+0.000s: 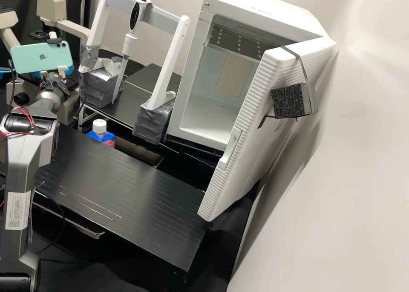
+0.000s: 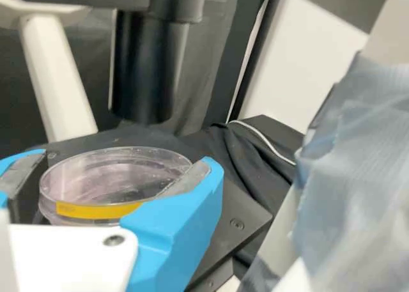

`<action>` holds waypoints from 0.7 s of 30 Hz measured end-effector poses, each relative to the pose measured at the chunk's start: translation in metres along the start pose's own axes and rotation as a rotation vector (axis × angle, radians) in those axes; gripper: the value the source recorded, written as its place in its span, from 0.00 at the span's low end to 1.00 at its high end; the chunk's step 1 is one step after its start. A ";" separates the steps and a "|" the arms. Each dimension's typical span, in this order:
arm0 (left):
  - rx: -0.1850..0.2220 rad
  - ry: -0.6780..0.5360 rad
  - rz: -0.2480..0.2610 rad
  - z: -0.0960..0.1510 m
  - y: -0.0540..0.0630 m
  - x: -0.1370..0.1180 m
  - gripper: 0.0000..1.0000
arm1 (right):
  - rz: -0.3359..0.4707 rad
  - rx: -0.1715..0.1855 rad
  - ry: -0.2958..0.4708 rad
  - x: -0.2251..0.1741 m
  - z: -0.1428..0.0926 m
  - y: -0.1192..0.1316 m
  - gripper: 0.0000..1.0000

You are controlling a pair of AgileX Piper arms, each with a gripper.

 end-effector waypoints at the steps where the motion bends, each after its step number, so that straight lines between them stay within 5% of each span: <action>1: 0.000 0.000 0.000 0.000 0.000 0.000 1.00 | 0.009 0.006 -0.001 0.002 -0.001 0.002 0.00; 21: 0.000 0.000 0.000 0.000 0.000 0.000 1.00 | 0.012 0.079 -0.042 0.032 -0.003 -0.011 0.00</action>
